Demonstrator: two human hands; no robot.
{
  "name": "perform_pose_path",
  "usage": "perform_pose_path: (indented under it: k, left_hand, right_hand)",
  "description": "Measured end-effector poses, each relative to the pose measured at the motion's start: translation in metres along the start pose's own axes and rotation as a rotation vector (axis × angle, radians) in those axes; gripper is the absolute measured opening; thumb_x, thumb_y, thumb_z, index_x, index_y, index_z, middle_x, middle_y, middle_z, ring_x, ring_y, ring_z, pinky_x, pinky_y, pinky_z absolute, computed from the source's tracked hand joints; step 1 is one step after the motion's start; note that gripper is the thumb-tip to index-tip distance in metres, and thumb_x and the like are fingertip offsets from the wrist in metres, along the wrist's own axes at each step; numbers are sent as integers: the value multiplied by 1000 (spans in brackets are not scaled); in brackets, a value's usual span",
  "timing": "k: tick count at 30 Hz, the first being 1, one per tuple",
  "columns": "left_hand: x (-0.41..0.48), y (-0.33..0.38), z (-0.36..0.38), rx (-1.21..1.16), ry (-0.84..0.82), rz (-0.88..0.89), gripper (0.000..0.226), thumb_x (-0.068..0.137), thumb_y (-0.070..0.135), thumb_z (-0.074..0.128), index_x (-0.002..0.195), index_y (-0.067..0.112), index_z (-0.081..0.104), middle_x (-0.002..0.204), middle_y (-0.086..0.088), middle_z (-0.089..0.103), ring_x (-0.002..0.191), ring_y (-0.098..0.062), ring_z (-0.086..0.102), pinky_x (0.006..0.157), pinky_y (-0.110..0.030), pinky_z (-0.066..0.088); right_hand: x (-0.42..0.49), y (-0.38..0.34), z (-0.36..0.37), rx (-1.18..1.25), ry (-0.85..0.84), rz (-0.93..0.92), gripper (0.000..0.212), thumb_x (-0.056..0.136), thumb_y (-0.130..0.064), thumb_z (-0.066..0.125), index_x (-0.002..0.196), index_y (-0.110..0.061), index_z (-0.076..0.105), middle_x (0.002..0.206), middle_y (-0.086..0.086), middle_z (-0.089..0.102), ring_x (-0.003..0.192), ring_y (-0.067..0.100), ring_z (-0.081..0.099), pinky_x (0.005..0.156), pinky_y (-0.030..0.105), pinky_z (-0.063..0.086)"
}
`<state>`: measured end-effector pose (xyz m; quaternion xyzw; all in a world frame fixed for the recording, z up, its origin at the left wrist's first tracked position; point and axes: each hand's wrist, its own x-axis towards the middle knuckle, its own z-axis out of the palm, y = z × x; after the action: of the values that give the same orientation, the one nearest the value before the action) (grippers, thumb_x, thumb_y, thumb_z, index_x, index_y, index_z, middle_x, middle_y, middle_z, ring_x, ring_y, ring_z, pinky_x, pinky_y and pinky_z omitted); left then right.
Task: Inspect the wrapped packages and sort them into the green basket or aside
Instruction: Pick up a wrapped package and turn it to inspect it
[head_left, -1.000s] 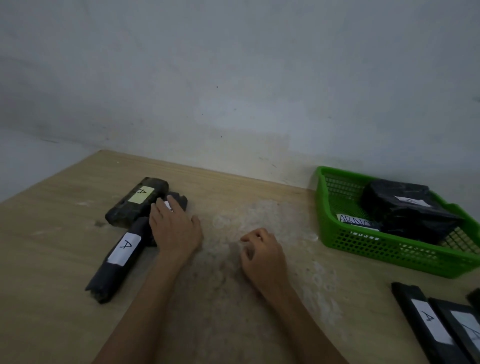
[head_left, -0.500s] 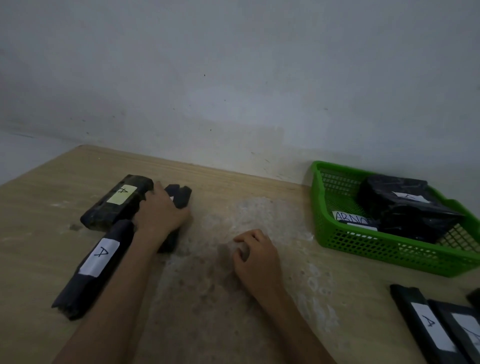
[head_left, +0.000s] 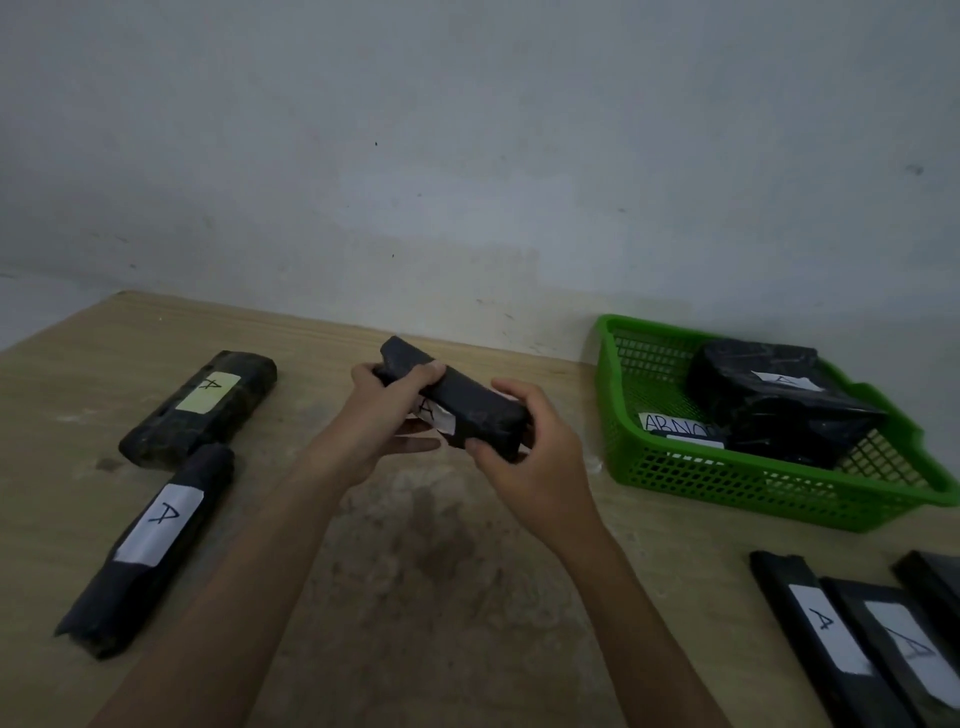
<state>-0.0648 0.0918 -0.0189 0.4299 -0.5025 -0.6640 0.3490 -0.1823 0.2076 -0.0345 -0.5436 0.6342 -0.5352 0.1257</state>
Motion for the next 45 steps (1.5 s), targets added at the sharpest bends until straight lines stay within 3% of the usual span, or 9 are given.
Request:
perform_pose_path:
  k: [3, 5, 9, 15, 22, 31, 37, 42, 45]
  left_hand:
    - [-2, 3, -5, 140, 12, 52, 53, 80, 48, 65, 116, 21, 38, 115, -3, 53, 93, -18, 60, 65, -34, 56]
    - [-5, 6, -8, 137, -25, 112, 43, 81, 41, 66, 114, 19, 48, 114, -3, 58, 93, -17, 61, 64, -33, 56]
    - [-12, 10, -2, 102, -127, 202, 32, 84, 25, 66, 113, 17, 56, 110, -6, 62, 91, -18, 65, 57, -27, 56]
    - [-22, 11, 9, 207, -132, 341, 35, 84, 24, 67, 114, 14, 52, 103, -2, 61, 84, -11, 64, 55, -22, 55]
    - [-30, 16, 10, 298, -142, 469, 44, 82, 19, 69, 119, 25, 46, 101, 12, 59, 84, -6, 63, 58, -20, 56]
    - [-22, 7, 16, 170, -84, 488, 38, 80, 8, 70, 113, 16, 53, 101, -6, 64, 79, -16, 64, 51, -17, 51]
    - [-24, 7, 18, 177, -123, 485, 40, 84, 13, 66, 117, 25, 47, 105, 6, 60, 88, -12, 64, 57, -20, 56]
    - [-19, 3, 20, 128, -119, 412, 43, 85, 12, 65, 122, 22, 48, 111, 0, 59, 88, -13, 63, 56, -17, 54]
    - [-18, 0, 23, 137, -76, 452, 41, 84, 6, 66, 121, 17, 51, 108, -4, 62, 83, -13, 63, 53, -17, 52]
  right_hand:
    - [6, -1, -18, 239, 25, 142, 41, 80, -5, 71, 113, -24, 55, 109, 0, 64, 92, 15, 68, 69, 29, 59]
    - [8, -3, -31, 366, -7, 184, 38, 83, 0, 67, 114, -19, 56, 107, 11, 65, 88, 21, 70, 61, 32, 59]
    - [10, -4, -51, 442, -42, 229, 34, 85, 3, 62, 114, -15, 57, 109, 17, 64, 88, 24, 69, 65, 37, 61]
    - [11, -2, -67, 436, -34, 241, 41, 79, 2, 70, 116, -12, 57, 109, 16, 64, 94, 28, 69, 68, 35, 60]
    - [13, -2, -66, 490, 29, 245, 32, 81, 7, 65, 106, -13, 58, 100, 14, 66, 81, 23, 70, 57, 30, 59]
    - [13, -5, -66, 454, 22, 209, 41, 77, 7, 70, 113, -7, 55, 102, 10, 64, 85, 17, 69, 60, 30, 60]
    - [13, -5, -64, 446, 61, 200, 40, 77, 9, 69, 107, -13, 55, 105, 8, 64, 93, 23, 68, 59, 28, 59]
    - [14, -6, -67, 425, 59, 206, 52, 78, 6, 70, 122, -14, 50, 103, 0, 63, 87, 14, 67, 60, 26, 58]
    - [14, -4, -63, 411, 93, 220, 50, 78, 9, 68, 119, -13, 49, 111, 10, 60, 94, 21, 65, 60, 24, 58]
